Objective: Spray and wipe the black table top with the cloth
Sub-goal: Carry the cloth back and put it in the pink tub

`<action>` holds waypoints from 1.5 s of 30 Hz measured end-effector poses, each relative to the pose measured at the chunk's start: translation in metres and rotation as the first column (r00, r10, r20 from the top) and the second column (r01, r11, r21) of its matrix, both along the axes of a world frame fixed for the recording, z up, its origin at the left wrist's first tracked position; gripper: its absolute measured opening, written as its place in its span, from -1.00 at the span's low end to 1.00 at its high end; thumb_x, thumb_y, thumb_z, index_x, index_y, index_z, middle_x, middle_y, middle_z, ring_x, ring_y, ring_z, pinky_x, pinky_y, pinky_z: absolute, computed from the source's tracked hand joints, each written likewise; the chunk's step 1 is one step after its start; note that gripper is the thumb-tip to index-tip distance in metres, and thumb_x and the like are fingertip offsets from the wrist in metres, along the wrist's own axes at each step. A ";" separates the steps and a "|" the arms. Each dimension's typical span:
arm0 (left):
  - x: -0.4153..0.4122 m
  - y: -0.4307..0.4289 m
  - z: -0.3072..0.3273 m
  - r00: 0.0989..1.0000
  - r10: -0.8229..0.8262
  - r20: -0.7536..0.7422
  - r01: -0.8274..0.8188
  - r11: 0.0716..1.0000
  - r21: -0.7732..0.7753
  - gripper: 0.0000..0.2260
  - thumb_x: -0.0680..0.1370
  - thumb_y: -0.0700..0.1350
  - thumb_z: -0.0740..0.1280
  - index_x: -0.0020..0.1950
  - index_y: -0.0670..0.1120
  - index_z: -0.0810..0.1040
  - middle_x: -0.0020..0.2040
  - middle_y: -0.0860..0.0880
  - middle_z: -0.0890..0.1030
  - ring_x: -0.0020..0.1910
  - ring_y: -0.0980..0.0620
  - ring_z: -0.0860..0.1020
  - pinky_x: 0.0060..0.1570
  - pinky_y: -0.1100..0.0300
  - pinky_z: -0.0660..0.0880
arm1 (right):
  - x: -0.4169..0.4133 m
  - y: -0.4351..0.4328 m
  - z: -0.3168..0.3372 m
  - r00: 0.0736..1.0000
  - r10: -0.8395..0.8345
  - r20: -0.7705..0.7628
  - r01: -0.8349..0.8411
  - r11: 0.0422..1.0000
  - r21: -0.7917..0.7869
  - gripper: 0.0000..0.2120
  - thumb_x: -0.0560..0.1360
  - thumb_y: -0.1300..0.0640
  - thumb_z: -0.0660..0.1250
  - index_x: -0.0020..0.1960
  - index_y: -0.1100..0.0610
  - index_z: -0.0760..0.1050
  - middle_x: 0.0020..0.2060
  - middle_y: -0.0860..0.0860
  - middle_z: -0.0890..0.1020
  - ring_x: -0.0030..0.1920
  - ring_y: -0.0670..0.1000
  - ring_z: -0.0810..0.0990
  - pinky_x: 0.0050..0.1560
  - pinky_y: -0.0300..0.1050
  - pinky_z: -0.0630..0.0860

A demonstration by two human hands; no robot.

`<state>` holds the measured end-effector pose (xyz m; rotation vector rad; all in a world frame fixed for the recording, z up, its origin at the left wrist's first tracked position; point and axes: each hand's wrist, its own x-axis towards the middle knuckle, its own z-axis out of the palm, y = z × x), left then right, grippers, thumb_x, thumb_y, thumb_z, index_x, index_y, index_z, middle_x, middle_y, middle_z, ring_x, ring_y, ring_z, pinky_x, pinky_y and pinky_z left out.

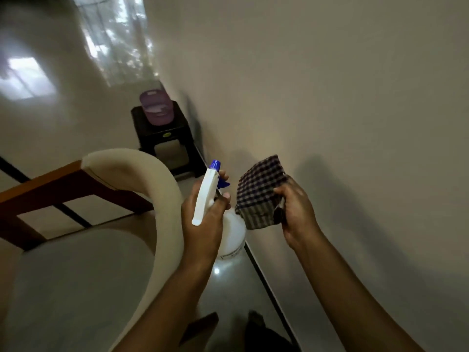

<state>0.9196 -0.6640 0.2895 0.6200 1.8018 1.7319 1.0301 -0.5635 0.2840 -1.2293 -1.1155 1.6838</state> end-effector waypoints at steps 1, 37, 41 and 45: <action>-0.010 0.019 0.004 0.999 0.040 -0.020 -0.040 0.999 0.023 -0.65 0.48 -0.13 0.40 0.26 0.02 0.48 0.07 0.00 0.59 0.02 0.07 0.55 0.09 0.07 0.50 | -0.016 0.025 0.005 0.999 0.047 0.009 -0.047 0.999 0.027 -0.64 0.52 0.31 0.09 0.18 0.12 0.54 0.03 0.01 0.64 0.01 -0.03 0.58 -0.16 -0.14 0.54; -0.549 0.279 -0.080 0.608 0.774 -0.178 -0.777 0.626 0.069 -0.74 0.49 -0.26 0.33 0.17 -0.09 0.53 0.06 -0.08 0.63 0.10 0.01 0.59 0.05 0.10 0.54 | -0.664 0.336 -0.071 0.503 0.858 0.105 -0.836 0.514 -0.192 -0.78 0.64 0.19 0.12 0.26 0.06 0.37 -0.03 -0.08 0.52 -0.04 -0.12 0.52 -0.31 -0.31 0.51; -0.597 0.312 -0.088 0.633 0.765 -0.122 -0.771 0.637 -0.004 -0.71 0.50 -0.28 0.33 0.20 -0.10 0.53 0.05 0.05 0.65 0.09 0.06 0.59 0.06 0.28 0.52 | -0.709 0.372 -0.077 0.467 0.870 0.156 -0.835 0.492 -0.247 -0.73 0.65 0.15 0.13 0.33 0.01 0.34 -0.04 -0.13 0.48 -0.13 -0.21 0.45 -0.33 -0.31 0.45; -0.650 0.337 -0.090 0.709 0.693 -0.132 -0.699 0.715 -0.005 -0.72 0.48 -0.20 0.32 0.19 -0.14 0.54 0.06 0.03 0.64 0.09 0.04 0.60 0.02 0.29 0.52 | -0.749 0.396 -0.082 0.513 0.848 0.131 -0.805 0.529 -0.268 -0.74 0.65 0.17 0.13 0.32 0.01 0.35 0.01 -0.10 0.51 -0.07 -0.18 0.48 -0.23 -0.26 0.43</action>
